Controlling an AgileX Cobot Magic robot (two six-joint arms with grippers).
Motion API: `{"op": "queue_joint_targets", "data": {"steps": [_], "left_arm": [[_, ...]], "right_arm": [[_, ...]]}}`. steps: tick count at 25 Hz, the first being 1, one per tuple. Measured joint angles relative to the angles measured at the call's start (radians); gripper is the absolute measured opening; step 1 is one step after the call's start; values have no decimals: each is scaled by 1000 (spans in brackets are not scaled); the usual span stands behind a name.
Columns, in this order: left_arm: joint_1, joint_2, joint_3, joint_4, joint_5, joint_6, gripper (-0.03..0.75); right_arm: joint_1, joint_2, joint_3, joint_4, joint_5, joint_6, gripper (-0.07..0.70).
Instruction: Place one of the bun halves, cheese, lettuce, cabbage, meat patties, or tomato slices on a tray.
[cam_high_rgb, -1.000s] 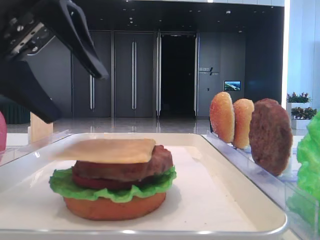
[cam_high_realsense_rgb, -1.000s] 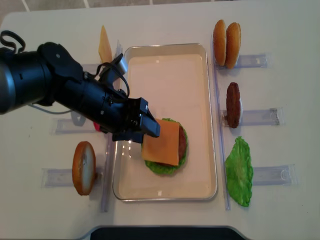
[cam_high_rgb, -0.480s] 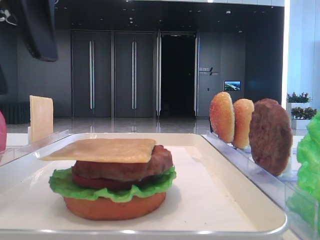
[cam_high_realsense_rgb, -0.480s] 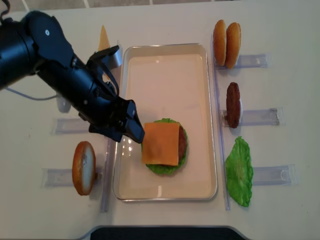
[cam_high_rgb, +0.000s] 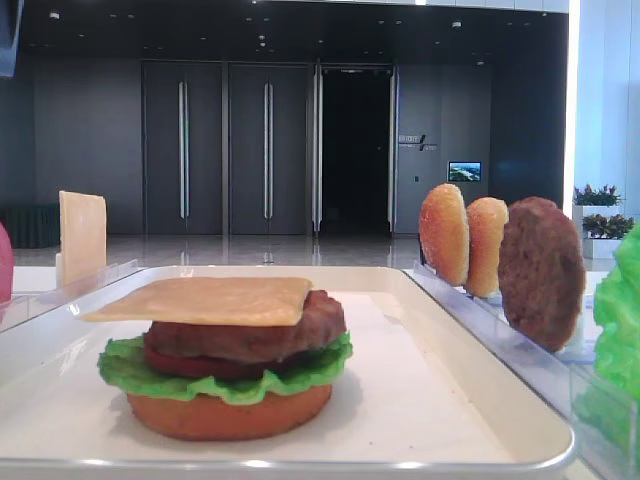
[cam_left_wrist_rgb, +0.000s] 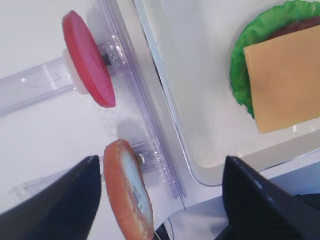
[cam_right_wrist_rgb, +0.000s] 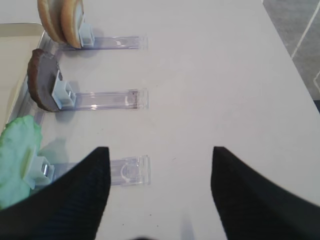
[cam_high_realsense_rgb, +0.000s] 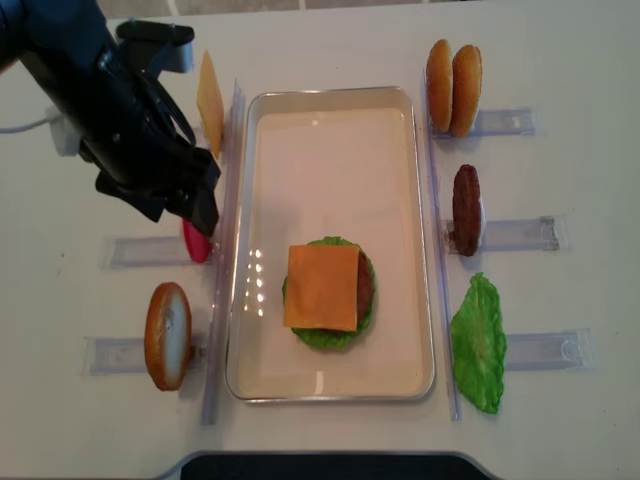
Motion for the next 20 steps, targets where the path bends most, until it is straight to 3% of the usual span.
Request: {"op": "queue_joint_targets", "data": {"steps": [3, 6, 16, 20], "left_arm": [[1, 0, -12, 29, 1, -7, 575], [51, -1, -29, 62, 2, -13, 575], [370, -1, -44, 130, 3, 66, 575], [448, -1, -44, 150, 2, 73, 575]], "right_arm": [[0, 0, 0, 0, 0, 0, 449], [0, 0, 0, 0, 0, 0, 449], [0, 0, 0, 0, 0, 0, 449], [0, 0, 0, 0, 0, 0, 449]]}}
